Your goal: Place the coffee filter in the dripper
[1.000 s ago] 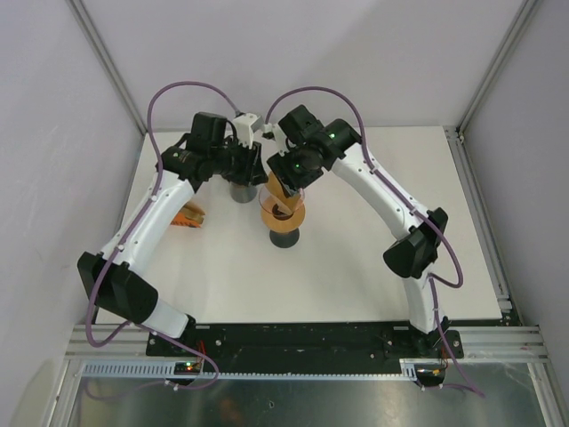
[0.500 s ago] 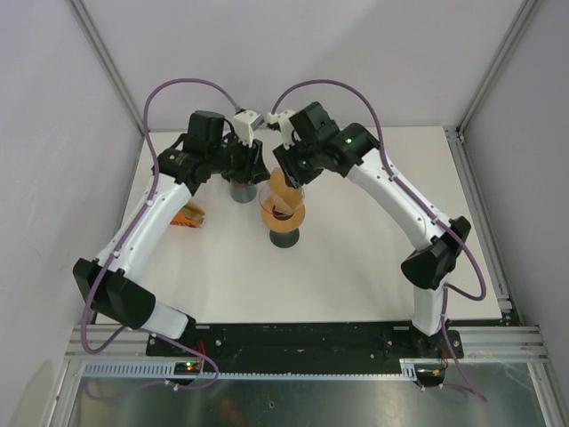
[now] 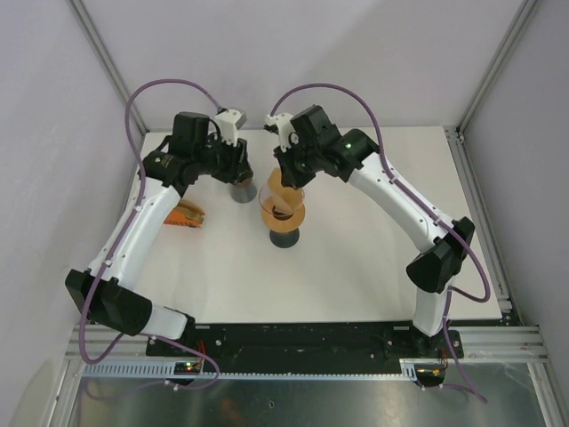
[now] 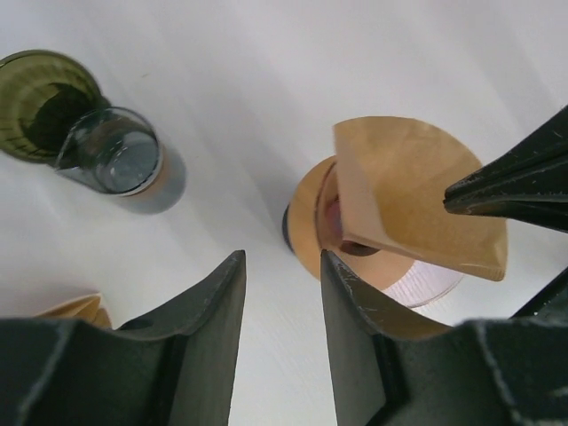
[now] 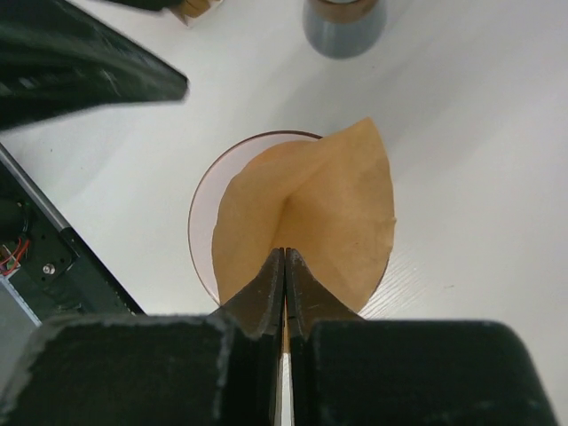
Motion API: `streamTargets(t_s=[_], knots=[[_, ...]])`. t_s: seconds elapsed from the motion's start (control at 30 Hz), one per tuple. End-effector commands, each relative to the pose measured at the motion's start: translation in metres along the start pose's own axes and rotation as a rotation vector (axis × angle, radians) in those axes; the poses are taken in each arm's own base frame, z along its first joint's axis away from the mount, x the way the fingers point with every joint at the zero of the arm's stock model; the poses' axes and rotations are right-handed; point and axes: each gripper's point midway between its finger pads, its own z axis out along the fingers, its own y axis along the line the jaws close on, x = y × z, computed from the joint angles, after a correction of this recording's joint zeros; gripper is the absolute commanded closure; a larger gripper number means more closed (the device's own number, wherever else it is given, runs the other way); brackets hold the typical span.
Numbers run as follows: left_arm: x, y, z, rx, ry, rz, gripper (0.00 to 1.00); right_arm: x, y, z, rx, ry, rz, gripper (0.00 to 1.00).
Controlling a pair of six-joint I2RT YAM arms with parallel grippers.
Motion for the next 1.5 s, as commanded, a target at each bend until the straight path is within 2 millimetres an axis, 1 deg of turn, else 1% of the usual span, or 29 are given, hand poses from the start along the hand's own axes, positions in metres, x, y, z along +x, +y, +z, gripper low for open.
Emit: streamTargets(t_s=[0.0,0.13,0.23,0.4,0.47,0.6,0.73,1.03,1.2,1.3,1.4,1.47], knots=[[-0.002,0.020,-0.019,-0.050,-0.036,-0.020,0.56,0.004,0.004,0.011,-0.027,0.008,0.016,1.00],[0.006,0.031,-0.019,-0.049,-0.025,-0.063,0.55,0.013,0.007,0.023,-0.044,0.039,0.020,1.00],[0.011,0.035,-0.018,-0.049,-0.015,-0.076,0.55,0.021,0.012,0.033,-0.047,0.073,0.012,1.00],[0.012,0.042,-0.020,-0.055,-0.020,-0.092,0.55,0.031,0.022,0.048,-0.029,0.120,-0.031,1.00],[0.012,0.045,-0.022,-0.061,-0.023,-0.098,0.55,0.037,0.021,0.053,0.007,0.149,-0.060,1.00],[0.014,0.048,-0.023,-0.066,-0.022,-0.105,0.55,0.054,0.010,0.066,0.106,0.228,-0.103,1.00],[0.016,0.049,-0.021,-0.063,-0.016,-0.110,0.54,0.066,0.000,0.073,0.185,0.290,-0.135,1.00],[0.016,0.049,-0.020,-0.051,-0.013,-0.111,0.55,0.085,-0.006,0.084,0.205,0.350,-0.141,1.00],[0.017,0.048,-0.019,-0.045,-0.011,-0.109,0.54,0.090,-0.009,0.089,0.189,0.363,-0.125,1.00],[0.017,0.047,-0.018,-0.038,-0.009,-0.111,0.54,0.090,-0.008,0.091,0.173,0.361,-0.121,1.00],[0.018,0.047,-0.017,-0.032,-0.006,-0.114,0.54,0.083,0.000,0.089,0.135,0.339,-0.116,1.00],[0.018,0.046,-0.017,-0.029,-0.005,-0.115,0.54,0.073,0.003,0.083,0.121,0.306,-0.115,1.00]])
